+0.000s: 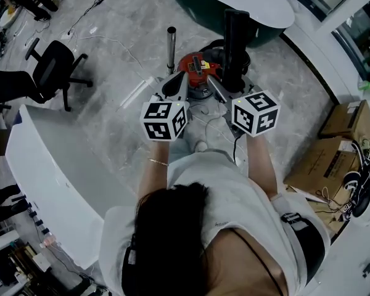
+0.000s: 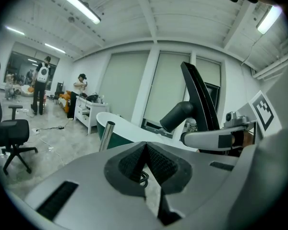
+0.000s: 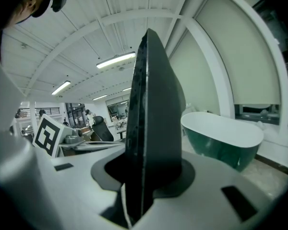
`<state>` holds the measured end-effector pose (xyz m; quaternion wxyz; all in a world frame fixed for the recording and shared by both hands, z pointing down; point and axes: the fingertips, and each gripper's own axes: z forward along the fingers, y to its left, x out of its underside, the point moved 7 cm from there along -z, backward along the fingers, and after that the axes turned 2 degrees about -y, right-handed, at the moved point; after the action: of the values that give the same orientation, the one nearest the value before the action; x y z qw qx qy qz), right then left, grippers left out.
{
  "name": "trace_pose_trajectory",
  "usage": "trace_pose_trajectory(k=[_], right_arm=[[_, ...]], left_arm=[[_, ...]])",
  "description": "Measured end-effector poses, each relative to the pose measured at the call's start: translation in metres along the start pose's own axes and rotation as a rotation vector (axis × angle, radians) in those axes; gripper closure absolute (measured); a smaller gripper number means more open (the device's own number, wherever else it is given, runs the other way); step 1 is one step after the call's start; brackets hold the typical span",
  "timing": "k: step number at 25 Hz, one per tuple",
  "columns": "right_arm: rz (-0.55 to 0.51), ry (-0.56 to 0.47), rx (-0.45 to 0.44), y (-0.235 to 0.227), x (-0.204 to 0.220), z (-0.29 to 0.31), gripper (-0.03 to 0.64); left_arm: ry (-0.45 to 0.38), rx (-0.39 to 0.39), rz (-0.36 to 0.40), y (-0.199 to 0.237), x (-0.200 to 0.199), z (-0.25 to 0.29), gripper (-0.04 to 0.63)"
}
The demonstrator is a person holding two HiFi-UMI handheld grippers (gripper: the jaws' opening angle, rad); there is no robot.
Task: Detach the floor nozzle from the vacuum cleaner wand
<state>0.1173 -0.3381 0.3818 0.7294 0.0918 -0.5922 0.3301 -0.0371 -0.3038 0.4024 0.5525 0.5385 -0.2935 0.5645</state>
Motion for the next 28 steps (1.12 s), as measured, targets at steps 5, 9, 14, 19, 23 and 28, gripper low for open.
trace_pose_trajectory(k=[5,9,14,19,23,28], right_arm=[[-0.004,-0.023,0.023,0.003,0.001,-0.002,0.492],[0.0,-0.05,0.037,0.009,-0.002,0.002,0.492],[0.007,-0.05,0.059,0.013,-0.002,0.009,0.492],[0.004,-0.047,0.08,0.014,-0.003,0.012,0.492],[0.014,-0.066,0.096,0.019,-0.004,0.02,0.492],[-0.015,-0.049,0.11,0.03,-0.003,0.031,0.492]], left_arm=[[0.005,-0.042,0.018,-0.002,-0.001,-0.01,0.592],[0.007,-0.031,0.016,-0.003,-0.003,-0.014,0.592],[0.027,-0.027,0.018,-0.001,-0.009,-0.014,0.592],[0.002,-0.078,0.019,0.001,-0.018,-0.017,0.592],[-0.01,-0.048,0.027,0.005,-0.019,-0.017,0.592],[0.009,-0.069,0.023,0.013,-0.018,-0.022,0.592]])
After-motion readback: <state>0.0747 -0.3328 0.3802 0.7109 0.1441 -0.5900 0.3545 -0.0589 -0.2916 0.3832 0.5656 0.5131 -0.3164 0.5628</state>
